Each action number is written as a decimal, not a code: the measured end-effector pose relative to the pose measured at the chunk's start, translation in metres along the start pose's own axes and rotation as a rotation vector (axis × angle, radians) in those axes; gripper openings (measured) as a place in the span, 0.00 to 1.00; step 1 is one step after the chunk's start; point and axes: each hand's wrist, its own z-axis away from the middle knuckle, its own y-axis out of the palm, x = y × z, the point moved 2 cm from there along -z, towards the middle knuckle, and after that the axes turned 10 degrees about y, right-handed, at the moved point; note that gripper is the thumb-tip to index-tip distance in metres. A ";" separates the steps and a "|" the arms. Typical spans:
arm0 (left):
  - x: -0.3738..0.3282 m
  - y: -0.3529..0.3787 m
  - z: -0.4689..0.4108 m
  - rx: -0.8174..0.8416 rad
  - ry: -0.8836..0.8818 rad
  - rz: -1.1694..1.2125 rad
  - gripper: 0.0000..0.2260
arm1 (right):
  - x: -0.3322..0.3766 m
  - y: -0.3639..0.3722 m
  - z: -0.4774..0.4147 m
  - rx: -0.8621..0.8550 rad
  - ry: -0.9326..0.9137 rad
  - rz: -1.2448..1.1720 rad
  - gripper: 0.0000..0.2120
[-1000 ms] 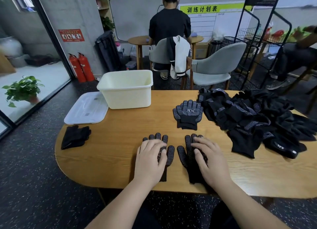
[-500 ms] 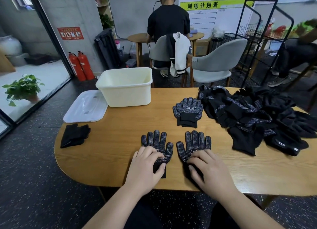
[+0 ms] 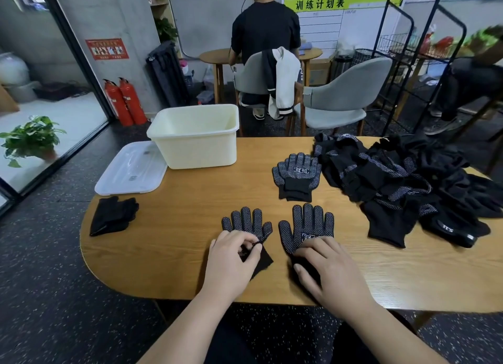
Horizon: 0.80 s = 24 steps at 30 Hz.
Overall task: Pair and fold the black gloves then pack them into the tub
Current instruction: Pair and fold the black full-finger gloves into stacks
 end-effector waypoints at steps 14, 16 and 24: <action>0.003 -0.008 0.004 -0.043 -0.073 0.198 0.05 | 0.052 0.020 -0.021 0.002 0.166 -0.125 0.12; 0.002 -0.008 0.003 -0.049 -0.065 0.207 0.06 | 0.052 0.014 -0.023 -0.014 0.214 -0.185 0.09; -0.005 -0.011 0.004 0.006 0.014 0.143 0.08 | 0.038 -0.048 -0.042 -0.003 0.325 -0.312 0.07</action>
